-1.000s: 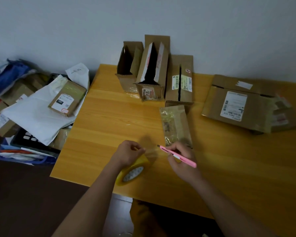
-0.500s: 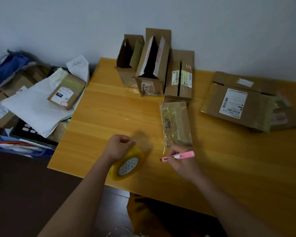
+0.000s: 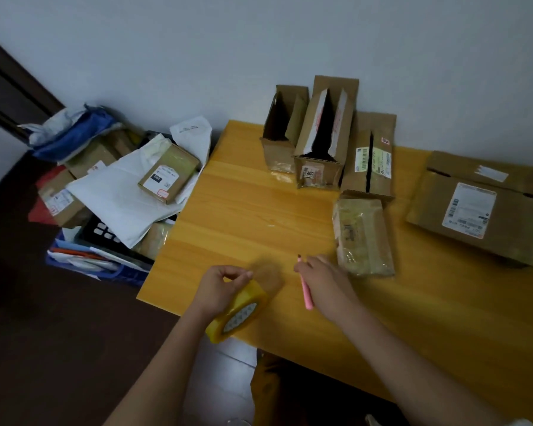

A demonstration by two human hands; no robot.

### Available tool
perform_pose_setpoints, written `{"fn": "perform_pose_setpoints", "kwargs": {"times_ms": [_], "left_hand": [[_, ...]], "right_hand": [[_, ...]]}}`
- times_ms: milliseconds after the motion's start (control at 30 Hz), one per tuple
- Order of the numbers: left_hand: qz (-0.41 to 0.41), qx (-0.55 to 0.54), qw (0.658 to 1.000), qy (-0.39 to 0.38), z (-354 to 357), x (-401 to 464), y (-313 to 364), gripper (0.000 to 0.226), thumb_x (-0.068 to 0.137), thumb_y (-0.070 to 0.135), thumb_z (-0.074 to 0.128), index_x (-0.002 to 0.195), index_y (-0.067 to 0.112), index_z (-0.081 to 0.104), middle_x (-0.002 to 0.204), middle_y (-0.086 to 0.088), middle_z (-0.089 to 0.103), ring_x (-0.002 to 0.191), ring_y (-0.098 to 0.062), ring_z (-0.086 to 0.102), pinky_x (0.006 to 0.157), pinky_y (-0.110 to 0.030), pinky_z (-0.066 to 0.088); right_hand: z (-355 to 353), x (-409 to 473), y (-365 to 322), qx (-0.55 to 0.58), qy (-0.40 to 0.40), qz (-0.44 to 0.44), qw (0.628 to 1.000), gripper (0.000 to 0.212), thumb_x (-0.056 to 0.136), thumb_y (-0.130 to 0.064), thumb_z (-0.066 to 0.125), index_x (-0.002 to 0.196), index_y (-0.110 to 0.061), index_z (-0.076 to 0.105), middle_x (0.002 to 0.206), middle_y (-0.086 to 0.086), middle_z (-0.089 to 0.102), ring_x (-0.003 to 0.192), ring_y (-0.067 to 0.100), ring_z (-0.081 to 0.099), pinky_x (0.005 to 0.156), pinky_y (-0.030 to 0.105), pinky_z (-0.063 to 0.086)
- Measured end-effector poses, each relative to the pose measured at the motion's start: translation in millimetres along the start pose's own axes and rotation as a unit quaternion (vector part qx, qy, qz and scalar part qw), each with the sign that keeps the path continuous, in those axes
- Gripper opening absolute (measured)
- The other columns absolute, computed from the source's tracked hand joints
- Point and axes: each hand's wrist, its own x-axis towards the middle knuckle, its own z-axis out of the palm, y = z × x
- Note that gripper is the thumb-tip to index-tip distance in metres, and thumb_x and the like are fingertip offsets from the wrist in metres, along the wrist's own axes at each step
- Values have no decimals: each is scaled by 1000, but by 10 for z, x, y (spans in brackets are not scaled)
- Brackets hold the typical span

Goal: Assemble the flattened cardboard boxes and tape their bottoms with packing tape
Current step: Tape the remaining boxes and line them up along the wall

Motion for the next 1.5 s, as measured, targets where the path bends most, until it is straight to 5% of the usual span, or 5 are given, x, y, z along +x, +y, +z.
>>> {"fn": "perform_pose_setpoints", "kwargs": {"times_ms": [300, 500, 767, 1167, 1500], "left_hand": [[23, 0, 999, 35, -411, 68, -192, 7, 86, 18, 72, 86, 12, 74, 87, 8, 69, 82, 6, 61, 70, -5, 46], [40, 25, 999, 8, -545, 224, -228, 7, 83, 18, 75, 85, 11, 74, 82, 8, 66, 75, 7, 59, 73, -20, 45], [14, 127, 986, -108, -929, 427, -227, 135, 47, 50, 87, 154, 31, 6, 131, 4, 33, 110, -15, 49, 81, -24, 48], [72, 76, 988, -118, -1120, 593, -125, 44, 76, 11, 79, 105, 20, 47, 94, -15, 62, 68, -12, 56, 55, -31, 47], [71, 314, 939, -122, -1012, 1247, 236, 66, 75, 36, 79, 134, 30, 52, 117, -6, 61, 92, -21, 65, 77, -40, 55]], "right_hand": [[528, 446, -366, 161, 41, 67, 984, 33, 97, -16, 52, 129, -19, 56, 123, 2, 55, 119, 19, 44, 92, 32, 46], [580, 704, -839, 568, -25, 204, 797, 21, 91, -31, 68, 88, -11, 66, 93, 3, 71, 88, 17, 68, 77, 29, 52], [798, 958, -817, 564, 118, 278, 769, 15, 90, -3, 65, 82, 5, 55, 82, 17, 65, 58, 18, 65, 54, 23, 55], [661, 1268, -795, 335, 170, 271, 886, 22, 78, -38, 79, 68, -23, 66, 82, -1, 66, 85, 15, 61, 72, 34, 50], [515, 1691, -538, 215, 158, 367, 891, 24, 82, -44, 73, 84, -20, 77, 105, 4, 63, 113, 28, 47, 94, 31, 29]]}}
